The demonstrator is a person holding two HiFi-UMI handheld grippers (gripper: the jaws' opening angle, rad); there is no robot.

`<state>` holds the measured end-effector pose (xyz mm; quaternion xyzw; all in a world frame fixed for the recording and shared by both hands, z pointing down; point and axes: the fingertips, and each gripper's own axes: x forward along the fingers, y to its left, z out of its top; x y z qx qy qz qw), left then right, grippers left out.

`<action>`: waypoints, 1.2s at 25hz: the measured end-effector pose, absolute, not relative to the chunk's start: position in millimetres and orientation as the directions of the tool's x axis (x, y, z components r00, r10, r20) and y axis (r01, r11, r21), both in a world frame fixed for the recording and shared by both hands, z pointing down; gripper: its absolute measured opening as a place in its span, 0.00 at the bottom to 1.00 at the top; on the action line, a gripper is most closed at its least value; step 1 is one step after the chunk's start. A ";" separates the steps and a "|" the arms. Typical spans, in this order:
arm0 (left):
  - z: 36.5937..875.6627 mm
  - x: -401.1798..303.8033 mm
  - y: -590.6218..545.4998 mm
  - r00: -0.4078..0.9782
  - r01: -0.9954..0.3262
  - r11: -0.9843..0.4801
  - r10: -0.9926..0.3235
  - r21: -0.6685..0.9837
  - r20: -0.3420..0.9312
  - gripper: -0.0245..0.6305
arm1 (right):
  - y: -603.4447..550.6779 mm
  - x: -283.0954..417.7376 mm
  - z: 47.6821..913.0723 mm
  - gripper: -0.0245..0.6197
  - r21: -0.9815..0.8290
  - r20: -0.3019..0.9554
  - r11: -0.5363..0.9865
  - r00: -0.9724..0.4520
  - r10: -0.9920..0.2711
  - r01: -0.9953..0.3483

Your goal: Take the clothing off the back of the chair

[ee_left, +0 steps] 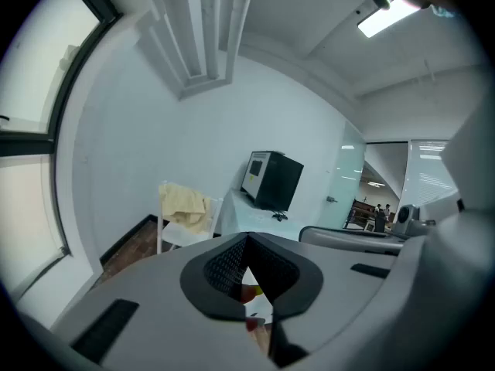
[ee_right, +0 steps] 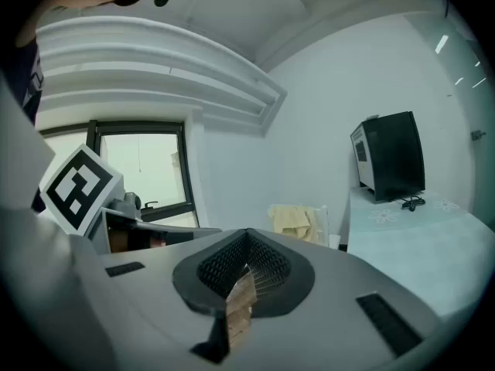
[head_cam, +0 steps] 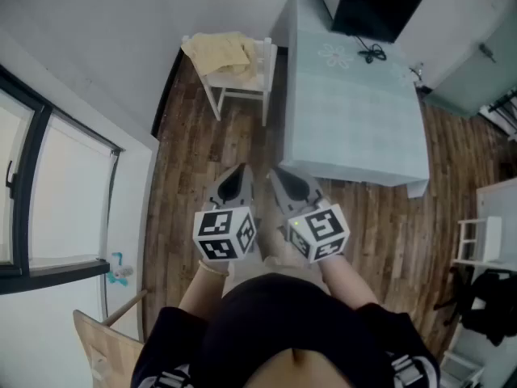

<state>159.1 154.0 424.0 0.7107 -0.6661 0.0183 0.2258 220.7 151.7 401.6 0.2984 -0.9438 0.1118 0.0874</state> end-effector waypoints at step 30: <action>431.2 123.9 161.2 0.128 -0.950 -0.023 -0.939 0.311 0.321 0.03 | 155.9 176.1 396.9 0.05 -0.150 0.238 0.799 -0.805 -0.543 -0.583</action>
